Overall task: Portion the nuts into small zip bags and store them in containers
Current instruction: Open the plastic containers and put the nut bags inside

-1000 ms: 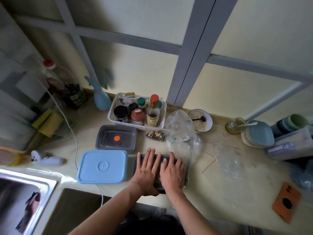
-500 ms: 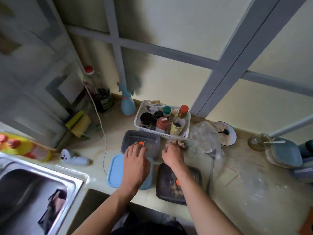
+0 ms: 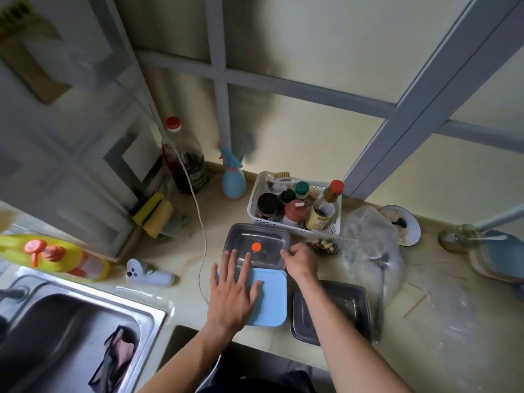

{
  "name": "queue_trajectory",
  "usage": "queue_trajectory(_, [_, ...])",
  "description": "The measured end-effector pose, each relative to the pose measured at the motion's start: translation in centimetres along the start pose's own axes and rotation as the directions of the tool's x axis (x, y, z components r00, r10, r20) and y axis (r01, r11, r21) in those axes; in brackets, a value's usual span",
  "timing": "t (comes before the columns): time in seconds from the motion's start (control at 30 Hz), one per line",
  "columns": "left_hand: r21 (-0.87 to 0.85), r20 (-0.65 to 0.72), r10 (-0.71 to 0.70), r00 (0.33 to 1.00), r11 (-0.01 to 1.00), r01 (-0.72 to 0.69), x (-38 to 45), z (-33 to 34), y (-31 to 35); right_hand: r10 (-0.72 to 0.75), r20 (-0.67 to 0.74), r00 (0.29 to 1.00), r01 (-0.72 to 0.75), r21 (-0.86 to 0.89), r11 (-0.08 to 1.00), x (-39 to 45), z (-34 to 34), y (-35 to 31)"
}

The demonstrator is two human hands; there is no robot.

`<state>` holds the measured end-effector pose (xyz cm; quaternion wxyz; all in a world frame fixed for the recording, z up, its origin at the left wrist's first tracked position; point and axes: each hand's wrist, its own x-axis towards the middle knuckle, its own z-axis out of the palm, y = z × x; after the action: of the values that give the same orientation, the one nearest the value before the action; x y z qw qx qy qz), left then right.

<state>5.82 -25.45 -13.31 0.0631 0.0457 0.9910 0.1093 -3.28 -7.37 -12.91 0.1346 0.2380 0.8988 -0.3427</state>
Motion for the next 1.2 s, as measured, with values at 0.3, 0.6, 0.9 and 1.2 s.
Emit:
queue_trajectory(0.3, [0.017, 0.025, -0.032, 0.999, 0.999, 0.032, 0.0, -0.6, 0.3, -0.215, -0.048, 0.975, 0.220, 0.205, 0.954, -1.7, -1.5, -3.3])
queue_trajectory(0.6, [-0.434, -0.345, -0.071, 0.936, 0.896, -0.092, 0.8, -5.4, 6.7, -0.099, -0.305, 0.947, 0.263, 0.558, 0.787, -4.9, -10.6, 1.9])
queue_trajectory(0.9, [-0.529, -0.191, -0.032, 0.981, 0.845, -0.075, -1.2, -1.2, 15.5, 0.138, -0.174, 0.975, -0.027, 0.523, 0.852, -6.2, -14.4, 13.8])
queue_trajectory(1.2, [0.047, 0.241, 0.388, 0.890, 0.911, -0.410, -0.4, -0.3, 20.2, -0.178, -0.105, 0.978, 0.190, 0.121, 0.974, -5.8, -15.4, 17.2])
